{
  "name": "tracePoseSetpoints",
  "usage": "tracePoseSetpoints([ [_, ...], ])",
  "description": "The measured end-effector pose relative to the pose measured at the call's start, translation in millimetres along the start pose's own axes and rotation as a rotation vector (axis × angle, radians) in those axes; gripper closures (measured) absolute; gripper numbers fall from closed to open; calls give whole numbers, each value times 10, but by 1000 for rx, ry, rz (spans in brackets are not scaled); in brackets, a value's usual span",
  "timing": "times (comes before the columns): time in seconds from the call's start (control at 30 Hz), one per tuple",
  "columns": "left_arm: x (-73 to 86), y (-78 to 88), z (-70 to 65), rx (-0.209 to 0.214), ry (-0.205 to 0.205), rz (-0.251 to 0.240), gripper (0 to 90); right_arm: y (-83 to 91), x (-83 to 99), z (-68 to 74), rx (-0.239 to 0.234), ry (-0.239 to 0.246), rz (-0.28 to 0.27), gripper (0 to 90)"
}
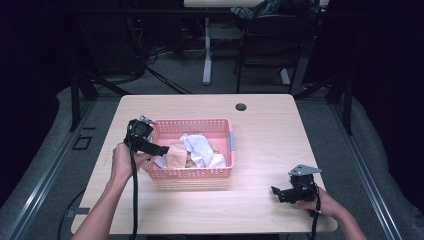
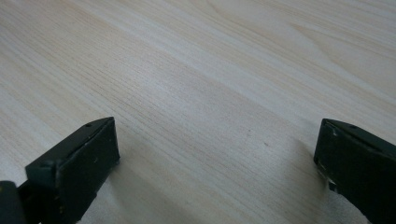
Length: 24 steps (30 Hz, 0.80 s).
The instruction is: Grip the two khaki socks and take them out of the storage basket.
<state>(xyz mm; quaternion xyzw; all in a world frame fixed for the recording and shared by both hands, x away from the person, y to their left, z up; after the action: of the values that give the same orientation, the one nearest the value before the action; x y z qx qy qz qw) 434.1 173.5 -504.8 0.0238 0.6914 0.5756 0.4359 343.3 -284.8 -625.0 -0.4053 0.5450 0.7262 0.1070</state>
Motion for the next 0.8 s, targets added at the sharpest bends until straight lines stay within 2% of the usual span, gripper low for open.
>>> tracePoseSetpoints([
  [0.1,-19,-87,-24,-10,-14,3,126,1,0,0,1,0,1,0],
  [0.17,-18,-157,-23,-20,-23,23,152,2,0,0,1,-1,3,0],
  [0.27,-6,-270,-32,-7,-8,45,163,0,0,0,0,0,0,0],
  [0.43,16,-430,-67,16,-8,89,163,1,0,0,1,0,0,0],
  [0.6,13,-528,-76,13,-6,122,174,2,1,0,1,0,3,0],
  [0.7,40,-586,-81,18,-9,143,204,2,0,1,1,-1,2,0],
  [0.8,78,-638,-98,28,-11,163,271,2,1,0,1,-1,2,0],
])
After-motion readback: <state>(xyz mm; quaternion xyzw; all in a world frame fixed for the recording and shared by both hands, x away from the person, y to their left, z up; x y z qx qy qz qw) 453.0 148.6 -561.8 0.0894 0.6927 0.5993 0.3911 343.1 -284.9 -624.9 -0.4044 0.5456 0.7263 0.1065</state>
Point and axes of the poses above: each handheld gripper's, and its own axes: y roughly backward along the jaws, x roughly out of its underside, z roughly to its left, the point moved 5 cm from there along -y, roughly forward along the jaws, and after that the axes turned 6 degrees about -y, right-handed, at the moved point
